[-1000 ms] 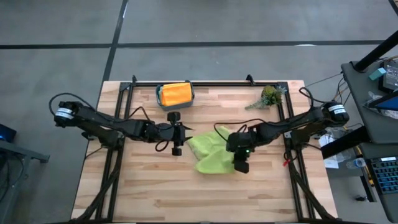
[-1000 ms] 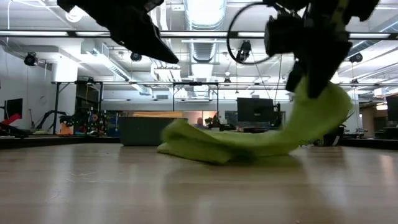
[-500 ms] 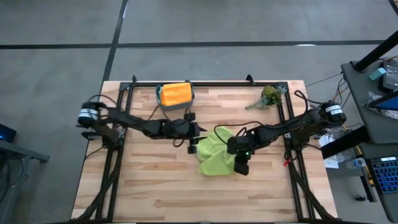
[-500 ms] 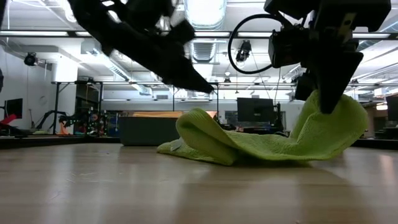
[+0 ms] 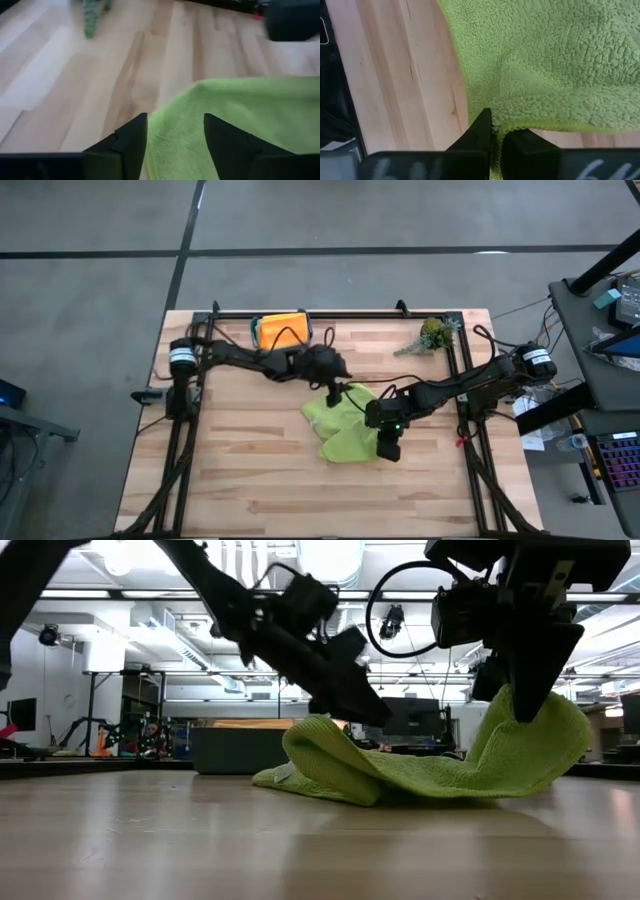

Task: Fold microfiber towels
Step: Fold the light green microfiber towel

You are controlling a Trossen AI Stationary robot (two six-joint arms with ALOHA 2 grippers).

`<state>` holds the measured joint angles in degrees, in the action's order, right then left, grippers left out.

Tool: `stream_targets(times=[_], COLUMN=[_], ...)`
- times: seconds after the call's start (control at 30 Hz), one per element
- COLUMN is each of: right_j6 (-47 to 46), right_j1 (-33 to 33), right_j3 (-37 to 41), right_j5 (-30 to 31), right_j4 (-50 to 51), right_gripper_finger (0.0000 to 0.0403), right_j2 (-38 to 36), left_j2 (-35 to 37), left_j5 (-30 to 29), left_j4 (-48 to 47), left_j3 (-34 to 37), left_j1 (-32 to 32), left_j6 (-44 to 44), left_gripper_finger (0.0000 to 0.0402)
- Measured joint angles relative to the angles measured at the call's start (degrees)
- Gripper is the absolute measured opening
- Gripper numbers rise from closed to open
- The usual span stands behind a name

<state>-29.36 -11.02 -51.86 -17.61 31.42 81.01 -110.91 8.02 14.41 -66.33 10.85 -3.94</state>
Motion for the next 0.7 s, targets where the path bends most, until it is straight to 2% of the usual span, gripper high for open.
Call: stream_targets(times=[0.17,0.47,0.7], right_j6=[0.04,0.38,0.43], right_j1=[0.00,0.00,0.01], right_j3=[0.00,0.00,0.00], right_j5=[0.00,-0.02,-0.02], right_j4=[0.09,1.24,1.28], right_gripper_finger=[0.0008,0.0008,0.0008], right_j2=[0.00,0.00,-0.02], left_j2=[-5.52,-11.59,-11.85], left_j5=[-0.09,-1.05,5.74], left_j4=[-0.01,0.09,0.13], left_j3=[-3.56,-7.05,-6.13], left_j1=[1.07,1.43,0.31], left_j6=[-3.07,-4.29,-0.18], left_gripper_finger=[0.0203,0.0205,0.0203])
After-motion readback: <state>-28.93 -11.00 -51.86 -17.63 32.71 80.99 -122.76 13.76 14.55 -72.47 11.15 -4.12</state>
